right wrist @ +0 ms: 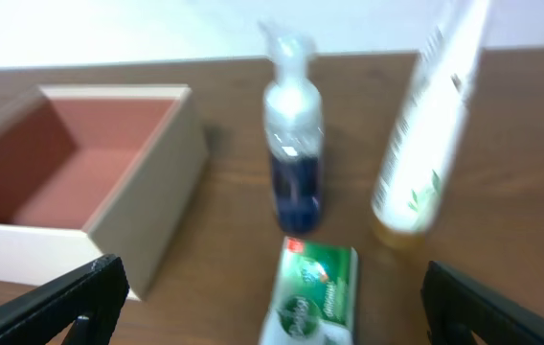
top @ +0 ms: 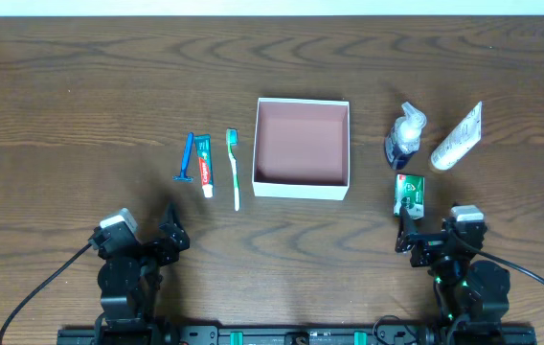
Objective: Pack container
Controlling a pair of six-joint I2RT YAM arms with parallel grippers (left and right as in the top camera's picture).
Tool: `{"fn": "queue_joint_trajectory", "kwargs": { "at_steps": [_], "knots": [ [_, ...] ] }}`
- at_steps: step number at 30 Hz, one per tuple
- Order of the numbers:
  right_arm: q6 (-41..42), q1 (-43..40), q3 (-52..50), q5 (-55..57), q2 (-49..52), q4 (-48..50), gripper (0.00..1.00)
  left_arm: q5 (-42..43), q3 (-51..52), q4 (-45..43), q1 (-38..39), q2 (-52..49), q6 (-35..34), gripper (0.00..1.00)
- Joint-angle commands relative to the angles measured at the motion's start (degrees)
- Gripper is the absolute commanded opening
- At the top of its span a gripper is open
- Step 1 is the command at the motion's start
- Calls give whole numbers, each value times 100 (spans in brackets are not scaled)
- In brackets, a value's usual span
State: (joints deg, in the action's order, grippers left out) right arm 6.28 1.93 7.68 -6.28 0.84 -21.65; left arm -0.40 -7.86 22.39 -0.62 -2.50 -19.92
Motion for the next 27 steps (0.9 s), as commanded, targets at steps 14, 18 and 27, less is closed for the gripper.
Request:
{"fn": "queue_joint_trajectory", "kwargs": {
  "at_steps": [14, 18, 27],
  "knots": [
    [138, -52, 2341, -153, 2796, -199, 99, -11, 116, 17, 22, 39, -55, 98],
    [133, -55, 3703, 79, 4179, -669, 99, -11, 116, 17, 22, 42, -52, 98],
    [-522, -52, 7062, 389, 6382, -2559, 99, -11, 116, 17, 22, 42, -55, 98]
  ]
}}
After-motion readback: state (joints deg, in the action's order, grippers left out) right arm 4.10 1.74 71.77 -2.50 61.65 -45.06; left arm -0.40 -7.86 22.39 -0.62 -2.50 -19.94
